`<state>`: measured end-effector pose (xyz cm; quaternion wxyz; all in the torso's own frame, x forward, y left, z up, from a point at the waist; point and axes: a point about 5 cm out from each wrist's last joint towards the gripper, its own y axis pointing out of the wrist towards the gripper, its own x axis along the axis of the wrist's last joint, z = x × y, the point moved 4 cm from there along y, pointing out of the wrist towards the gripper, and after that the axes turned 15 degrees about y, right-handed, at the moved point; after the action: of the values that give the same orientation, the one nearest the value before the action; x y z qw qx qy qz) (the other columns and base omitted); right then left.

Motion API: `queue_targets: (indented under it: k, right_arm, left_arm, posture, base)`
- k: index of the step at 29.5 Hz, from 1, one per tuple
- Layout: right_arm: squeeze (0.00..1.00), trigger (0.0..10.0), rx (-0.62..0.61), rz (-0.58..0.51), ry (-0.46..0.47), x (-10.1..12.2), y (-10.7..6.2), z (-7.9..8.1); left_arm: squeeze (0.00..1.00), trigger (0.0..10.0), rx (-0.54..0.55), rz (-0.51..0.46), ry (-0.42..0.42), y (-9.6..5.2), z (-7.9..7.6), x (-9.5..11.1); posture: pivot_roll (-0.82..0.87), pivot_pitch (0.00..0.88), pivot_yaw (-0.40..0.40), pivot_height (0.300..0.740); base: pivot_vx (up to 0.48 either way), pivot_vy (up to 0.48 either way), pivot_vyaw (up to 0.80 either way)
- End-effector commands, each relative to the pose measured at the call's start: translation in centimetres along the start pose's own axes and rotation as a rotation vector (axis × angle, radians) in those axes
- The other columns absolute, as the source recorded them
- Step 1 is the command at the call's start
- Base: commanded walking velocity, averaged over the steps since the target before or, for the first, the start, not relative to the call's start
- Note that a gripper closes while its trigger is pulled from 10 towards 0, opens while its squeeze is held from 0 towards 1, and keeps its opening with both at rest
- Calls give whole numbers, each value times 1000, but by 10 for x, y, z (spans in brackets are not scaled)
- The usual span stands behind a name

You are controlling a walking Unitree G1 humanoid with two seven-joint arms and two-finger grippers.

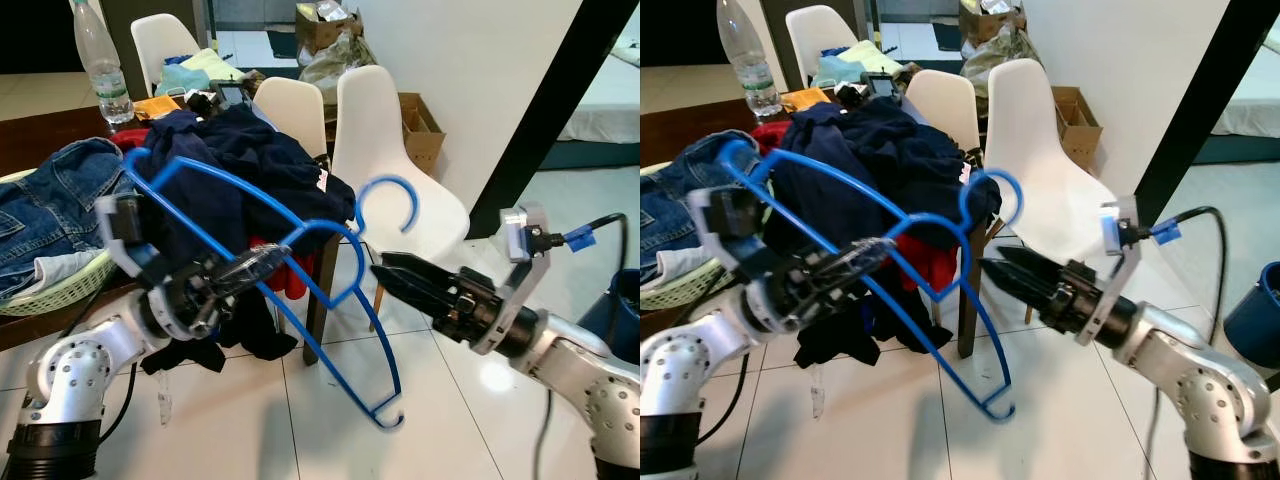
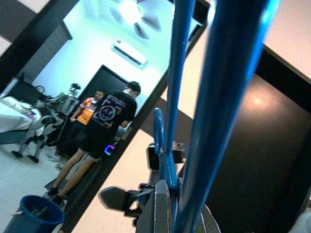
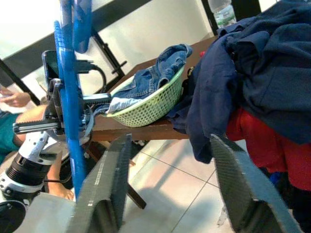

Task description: Hang hanger

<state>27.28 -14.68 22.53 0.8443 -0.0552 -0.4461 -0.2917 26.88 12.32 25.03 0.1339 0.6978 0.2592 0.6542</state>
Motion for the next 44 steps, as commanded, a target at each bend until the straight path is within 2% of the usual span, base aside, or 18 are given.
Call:
queue_targets:
  k: [1, 6, 7, 8, 11, 13, 15, 19, 24, 28, 35, 44]
  right_arm:
    - [1000, 10000, 51, -1, -14, 1, -1, 8]
    - [1000, 10000, 73, 3, -21, -1, 2, 13]
    - [0, 10000, 88, 21, -20, -5, 4, 15]
    - [0, 10000, 187, 2, 4, -6, 7, 29]
    - [0, 10000, 240, -25, 18, -2, 7, 37]
    - [0, 10000, 318, -63, 28, 6, 5, 49]
    - [0, 10000, 376, -42, 23, 5, 3, 58]
    - [0, 10000, 419, -6, 26, -2, 6, 67]
    - [0, 10000, 395, 84, 14, -23, 18, 67]
    - [0, 10000, 345, 134, 23, -43, 29, 58]
    - [0, 10000, 318, 120, 31, -44, 30, 53]
    - [0, 10000, 312, 54, 17, -32, 33, 52]
  left_arm:
    - [0, 0, -25, -5, 12, 1, -5, 4]
    - [0, 0, -31, -13, 9, 3, -6, 5]
    - [0, 0, -35, -15, 6, 4, -7, 4]
    - [0, 0, -35, -20, 2, 7, -6, 3]
    - [0, 0, -36, -20, 1, 7, -6, 2]
    - [0, 0, -36, -21, -1, 7, -6, 3]
    - [0, 0, -36, -22, -4, 7, -6, 3]
    - [0, 0, -36, -21, -6, 7, -6, 2]
    - [0, 0, -37, -24, -9, 8, -6, 0]
    - [0, 0, -54, -20, -20, 11, -8, -3]
    - [0, 0, -62, -16, -25, 11, -9, -4]
    - [0, 0, -79, -14, -51, 13, -13, -10]
  posture:
    - [114, 113, -42, 740]
    - [111, 112, -40, 740]
    - [109, 112, -39, 740]
    - [111, 112, -36, 740]
    - [111, 112, -36, 740]
    - [111, 112, -35, 740]
    - [111, 112, -35, 740]
    - [109, 102, -37, 740]
    - [109, 92, -36, 740]
    - [112, 84, -36, 740]
    - [114, 81, -36, 740]
    - [111, 92, -33, 740]
  base:
    - [0, 0, 0]
    - [0, 0, 0]
    - [0, 0, 0]
    - [0, 0, 0]
    - [0, 0, 0]
    - [0, 0, 0]
    - [0, 0, 0]
    - [0, 0, 0]
    - [0, 0, 0]
    - [0, 0, 0]
    - [0, 0, 0]
    - [0, 0, 0]
